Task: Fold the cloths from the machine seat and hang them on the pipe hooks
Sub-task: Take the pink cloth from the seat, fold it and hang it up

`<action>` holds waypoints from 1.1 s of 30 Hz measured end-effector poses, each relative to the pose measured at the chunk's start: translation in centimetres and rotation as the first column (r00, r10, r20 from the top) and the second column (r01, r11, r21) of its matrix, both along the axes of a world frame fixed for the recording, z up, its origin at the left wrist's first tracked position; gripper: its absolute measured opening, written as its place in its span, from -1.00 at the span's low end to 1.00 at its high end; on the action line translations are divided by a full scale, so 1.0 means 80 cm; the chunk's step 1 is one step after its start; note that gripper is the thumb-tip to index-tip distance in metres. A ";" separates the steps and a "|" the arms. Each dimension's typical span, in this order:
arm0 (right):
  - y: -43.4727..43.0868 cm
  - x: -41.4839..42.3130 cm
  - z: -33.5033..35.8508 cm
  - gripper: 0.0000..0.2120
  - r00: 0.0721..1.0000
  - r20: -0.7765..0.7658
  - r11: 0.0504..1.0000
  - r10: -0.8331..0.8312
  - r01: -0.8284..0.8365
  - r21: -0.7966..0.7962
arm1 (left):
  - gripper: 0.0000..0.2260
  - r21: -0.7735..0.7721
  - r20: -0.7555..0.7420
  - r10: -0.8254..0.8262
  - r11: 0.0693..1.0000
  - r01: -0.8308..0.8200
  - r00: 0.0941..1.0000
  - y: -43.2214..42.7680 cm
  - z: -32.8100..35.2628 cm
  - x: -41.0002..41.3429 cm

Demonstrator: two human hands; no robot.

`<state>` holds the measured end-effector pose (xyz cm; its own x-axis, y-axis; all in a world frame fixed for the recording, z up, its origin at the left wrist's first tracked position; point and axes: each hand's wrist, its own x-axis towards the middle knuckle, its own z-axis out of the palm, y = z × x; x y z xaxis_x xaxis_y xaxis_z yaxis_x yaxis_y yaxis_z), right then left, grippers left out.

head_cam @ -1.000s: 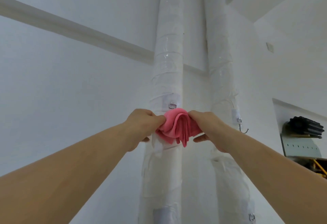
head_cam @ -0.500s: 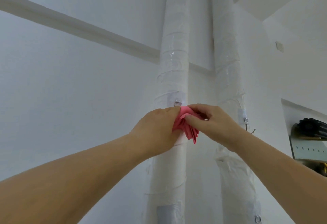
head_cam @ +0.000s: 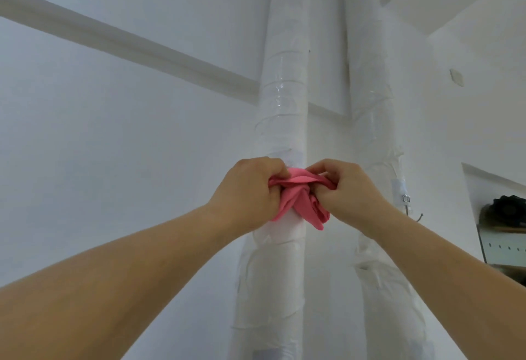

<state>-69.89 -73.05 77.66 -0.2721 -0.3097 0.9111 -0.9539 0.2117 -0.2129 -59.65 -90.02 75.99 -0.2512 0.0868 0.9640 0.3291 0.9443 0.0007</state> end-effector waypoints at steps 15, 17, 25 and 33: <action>-0.008 0.032 -0.093 -0.48 0.970 0.214 0.993 0.113 -0.105 -0.047 | -0.56 0.052 0.035 -0.022 0.998 0.020 0.999 0.019 -0.074 -0.004; -0.004 0.033 -0.088 -0.44 0.939 0.297 0.985 0.171 -0.160 -0.063 | -0.57 0.054 0.094 -0.023 0.998 0.018 0.995 0.018 -0.071 0.001; 0.023 0.050 -0.044 -0.06 0.934 0.336 0.992 0.124 -0.113 -0.055 | -0.50 -0.111 0.121 0.251 0.965 -0.238 0.960 0.010 -0.027 0.044; 0.030 0.076 -0.040 -0.21 0.978 0.204 0.989 -0.034 0.004 0.148 | -0.50 -0.161 0.263 0.293 0.953 -0.258 0.919 0.023 -0.027 0.053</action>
